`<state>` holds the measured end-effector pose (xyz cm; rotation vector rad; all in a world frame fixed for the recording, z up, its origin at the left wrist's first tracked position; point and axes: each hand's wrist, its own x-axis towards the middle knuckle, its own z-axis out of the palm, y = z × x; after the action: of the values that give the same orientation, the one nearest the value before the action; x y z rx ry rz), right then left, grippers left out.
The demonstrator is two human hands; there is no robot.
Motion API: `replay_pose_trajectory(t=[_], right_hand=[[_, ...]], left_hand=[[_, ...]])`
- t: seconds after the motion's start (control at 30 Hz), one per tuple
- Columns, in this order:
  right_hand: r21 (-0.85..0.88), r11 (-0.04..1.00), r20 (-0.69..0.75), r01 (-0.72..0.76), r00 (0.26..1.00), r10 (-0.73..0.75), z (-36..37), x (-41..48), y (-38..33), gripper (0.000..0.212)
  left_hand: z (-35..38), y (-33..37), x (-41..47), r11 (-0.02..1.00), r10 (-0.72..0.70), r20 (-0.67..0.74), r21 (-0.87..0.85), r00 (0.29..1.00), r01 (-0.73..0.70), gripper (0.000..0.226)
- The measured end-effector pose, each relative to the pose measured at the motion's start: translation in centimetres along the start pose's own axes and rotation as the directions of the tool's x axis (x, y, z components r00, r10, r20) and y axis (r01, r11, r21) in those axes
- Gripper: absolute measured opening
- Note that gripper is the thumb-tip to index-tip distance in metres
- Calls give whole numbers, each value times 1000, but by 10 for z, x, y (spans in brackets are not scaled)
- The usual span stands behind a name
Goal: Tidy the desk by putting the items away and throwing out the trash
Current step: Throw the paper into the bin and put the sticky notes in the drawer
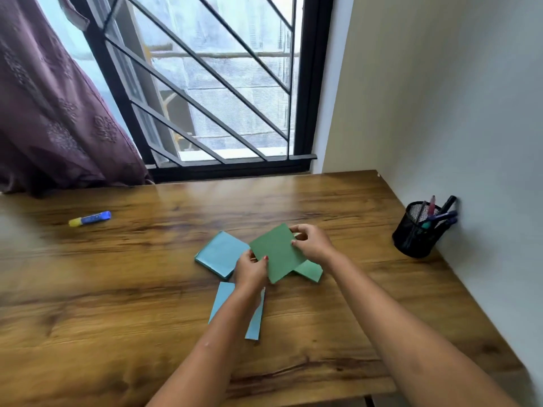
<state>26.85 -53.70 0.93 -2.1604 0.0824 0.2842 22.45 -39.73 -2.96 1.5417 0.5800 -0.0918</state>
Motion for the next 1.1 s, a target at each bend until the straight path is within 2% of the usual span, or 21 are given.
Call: replay_pose_trajectory(t=[0.1,0.13,0.2,0.27,0.37,0.5,0.67,0.73,0.83,0.9,1.0,1.1], right_hand=[[58,998,99,33,994,-38,20,-14,-10,34],[56,997,128,45,990,-52,27,-17,-12,34],[12,997,186,80,979,-81,41,-24,-18,34],[-49,993,248,105,965,-90,53,-28,-21,34],[-185,974,319,132,945,-67,69,-33,-23,35],[-377,908,282,180,957,-73,79,-42,-24,35],[-473,870,194,138,980,-50,78,-67,-14,37],[-474,874,165,111,986,-36,79,-74,-10,37],[-444,893,135,79,991,-21,83,-93,-5,35],[-398,916,117,56,993,-10,87,-106,-1,33],[-309,950,110,46,994,-13,93,-123,4,27],[-145,989,107,34,994,-18,95,-133,6,22]], left_hand=[[-36,-3,-15,999,0,-2,-53,1000,0,23],[-50,-7,-20,1000,2,-11,-22,1000,-3,21],[-76,-20,-27,981,34,-72,194,997,-20,24],[-94,-33,-35,883,82,-147,469,986,-4,32],[-104,-46,-51,797,155,-185,604,970,-12,38],[-100,-50,-67,655,238,-137,754,961,-54,45],[-96,-51,-88,520,148,5,850,989,-82,65],[-94,-52,-94,489,171,14,867,985,-98,69],[-93,-54,-109,492,224,-18,865,974,-97,68],[-94,-56,-117,523,201,-47,849,978,-67,68],[-101,-61,-128,654,155,-99,756,983,-27,71],[-108,-63,-140,751,174,-112,658,978,-58,72]])
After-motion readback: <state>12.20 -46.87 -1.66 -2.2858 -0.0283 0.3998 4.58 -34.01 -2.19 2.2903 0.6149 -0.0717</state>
